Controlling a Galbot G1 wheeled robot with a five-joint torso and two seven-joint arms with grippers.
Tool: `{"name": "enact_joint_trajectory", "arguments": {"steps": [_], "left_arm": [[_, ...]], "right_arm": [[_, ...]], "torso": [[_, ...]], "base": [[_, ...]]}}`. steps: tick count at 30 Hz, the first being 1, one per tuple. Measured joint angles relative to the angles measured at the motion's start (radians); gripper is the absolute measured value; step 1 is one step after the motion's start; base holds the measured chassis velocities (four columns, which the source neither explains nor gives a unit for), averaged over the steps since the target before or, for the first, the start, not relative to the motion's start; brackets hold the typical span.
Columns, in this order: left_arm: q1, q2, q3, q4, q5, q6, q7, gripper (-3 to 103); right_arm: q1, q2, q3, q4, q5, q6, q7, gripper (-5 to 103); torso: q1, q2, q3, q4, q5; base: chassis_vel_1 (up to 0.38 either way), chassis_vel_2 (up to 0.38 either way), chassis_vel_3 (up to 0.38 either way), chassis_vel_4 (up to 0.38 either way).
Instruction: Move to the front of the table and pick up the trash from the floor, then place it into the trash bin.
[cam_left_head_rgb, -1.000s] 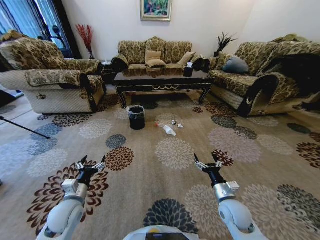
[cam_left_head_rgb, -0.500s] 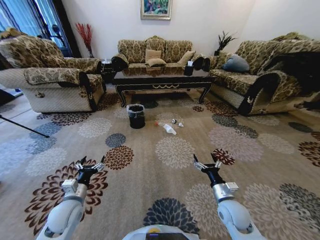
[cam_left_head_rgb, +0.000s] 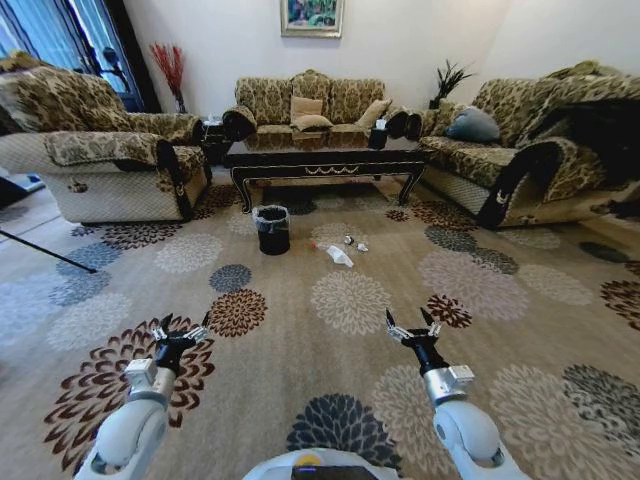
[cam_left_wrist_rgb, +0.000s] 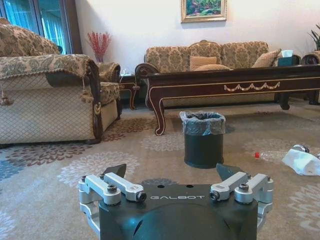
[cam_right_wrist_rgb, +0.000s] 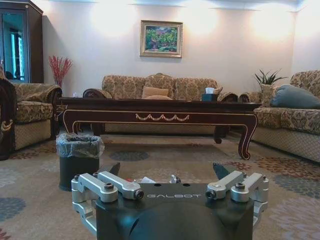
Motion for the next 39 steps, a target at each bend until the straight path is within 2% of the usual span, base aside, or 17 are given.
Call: {"name": "enact_joint_trajectory", "arguments": {"steps": [6, 13, 16, 39], "left_arm": [[-0.003, -0.005, 0.01, 0.012, 0.006, -0.001, 0.0, 100], [-0.006, -0.007, 0.012, 0.007, 0.007, -0.002, -0.009, 100], [-0.004, -0.01, 0.006, 0.01, -0.002, -0.024, -0.024, 100], [0.001, -0.019, 0.002, 0.019, 0.01, -0.039, -0.014, 100]], "right_arm": [[-0.005, -0.001, 0.004, -0.001, 0.001, 0.008, 0.0, 100], [-0.007, -0.002, 0.004, 0.001, -0.001, 0.01, -0.004, 100], [-0.005, -0.001, 0.001, 0.001, -0.008, 0.01, -0.014, 100], [-0.017, -0.001, 0.002, 0.0, -0.029, 0.012, -0.028, 100]], "torso": [[-0.003, -0.008, -0.014, 0.0, 0.0], [-0.004, -0.008, -0.014, 0.0, 0.0], [-0.004, -0.008, -0.012, 0.0, 0.0], [-0.004, -0.008, -0.006, 0.0001, -0.0001]], "base": [[0.0, 0.0, 0.0, 0.0], [0.0, 0.0, 0.0, 0.0], [0.0, 0.0, 0.0, 0.0], [-0.021, 0.017, 0.021, -0.016]]}}
